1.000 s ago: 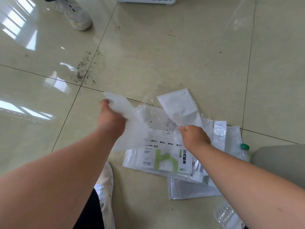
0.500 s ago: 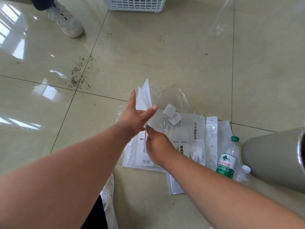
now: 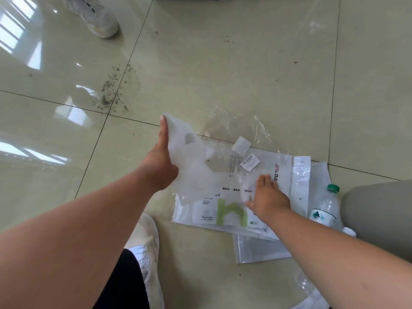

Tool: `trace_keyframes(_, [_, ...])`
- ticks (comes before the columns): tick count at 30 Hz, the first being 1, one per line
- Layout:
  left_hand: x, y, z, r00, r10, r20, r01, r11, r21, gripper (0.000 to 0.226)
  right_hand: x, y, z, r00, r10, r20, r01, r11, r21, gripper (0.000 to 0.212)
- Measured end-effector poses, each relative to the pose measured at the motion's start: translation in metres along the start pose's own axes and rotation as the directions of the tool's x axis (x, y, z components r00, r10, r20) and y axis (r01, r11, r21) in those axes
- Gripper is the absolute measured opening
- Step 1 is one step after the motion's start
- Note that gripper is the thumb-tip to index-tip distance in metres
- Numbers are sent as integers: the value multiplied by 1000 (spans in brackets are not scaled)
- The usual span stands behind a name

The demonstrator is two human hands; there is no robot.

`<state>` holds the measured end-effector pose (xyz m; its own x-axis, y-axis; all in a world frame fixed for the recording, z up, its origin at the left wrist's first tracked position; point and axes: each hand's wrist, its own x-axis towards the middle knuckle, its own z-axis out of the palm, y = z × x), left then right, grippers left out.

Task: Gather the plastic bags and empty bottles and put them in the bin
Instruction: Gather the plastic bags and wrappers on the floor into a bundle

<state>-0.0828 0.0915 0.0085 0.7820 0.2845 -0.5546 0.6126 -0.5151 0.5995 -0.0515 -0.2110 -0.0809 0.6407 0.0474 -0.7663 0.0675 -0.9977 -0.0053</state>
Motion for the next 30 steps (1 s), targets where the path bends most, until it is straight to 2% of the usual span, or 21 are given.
trace_keyframes(2, [0, -6, 5, 998, 4, 63, -10, 996, 94, 136, 3, 11, 6, 999, 18, -41, -20, 999, -45, 74])
trace_keyframes(5, [1, -9, 10, 996, -34, 85, 25, 994, 103, 143, 8, 8, -3, 982, 58, -180, -53, 998, 30, 52])
trace_keyframes(7, [2, -5, 11, 996, -19, 82, 10, 994, 108, 143, 5, -2, -21, 962, 92, -258, -53, 986, 156, 47])
trace_keyframes(9, [6, 4, 10, 996, 47, 69, -53, 994, 92, 136, -4, -17, -39, 949, 79, -306, 3, 966, 259, 54])
trace_keyframes(11, [8, 14, 11, 997, 66, 42, -67, 998, 19, 115, -17, -35, -54, 934, -23, -356, 153, 927, 343, 56])
trace_keyframes(13, [9, 24, 11, 1000, 22, 11, -21, 995, -99, 73, -32, -56, -61, 906, -206, -371, 350, 858, 377, 52])
trace_keyframes(14, [10, 26, 12, 1000, -12, 19, 15, 977, -212, 56, -39, -66, -61, 885, -306, -351, 433, 818, 379, 51])
trace_keyframes(15, [10, 29, 11, 999, -37, 39, 48, 942, -332, 51, -45, -76, -58, 862, -398, -314, 498, 779, 380, 50])
trace_keyframes(16, [7, 32, 11, 997, -51, 52, 69, 907, -415, 56, -52, -85, -54, 843, -470, -264, 538, 748, 389, 49])
trace_keyframes(18, [4, 37, 8, 996, -79, 39, 88, 904, -418, 69, -61, -98, -43, 822, -533, -202, 563, 704, 432, 50])
trace_keyframes(20, [3, 34, 7, 996, -85, -21, 75, 950, -304, 59, -64, -102, -33, 831, -527, -180, 542, 690, 481, 53])
trace_keyframes(22, [7, 27, 5, 992, -112, -66, 96, 975, -201, 56, -60, -99, -30, 846, -518, -128, 513, 724, 461, 69])
trace_keyframes(24, [11, 20, 1, 983, -164, -85, 151, 977, -148, 54, -41, -88, -31, 869, -491, -62, 477, 797, 371, 86])
trace_keyframes(25, [12, 17, -1, 981, -180, -71, 171, 978, -117, 51, -27, -81, -34, 889, -456, -42, 448, 847, 286, 88])
trace_keyframes(28, [12, 9, -1, 977, -211, 37, 211, 977, -17, 46, 24, -48, -48, 968, -224, -117, 236, 967, 97, 93])
trace_keyframes(30, [15, 0, 6, 982, -186, 26, 187, 981, -48, 67, 50, -26, -57, 983, -94, -160, 105, 993, 57, 105])
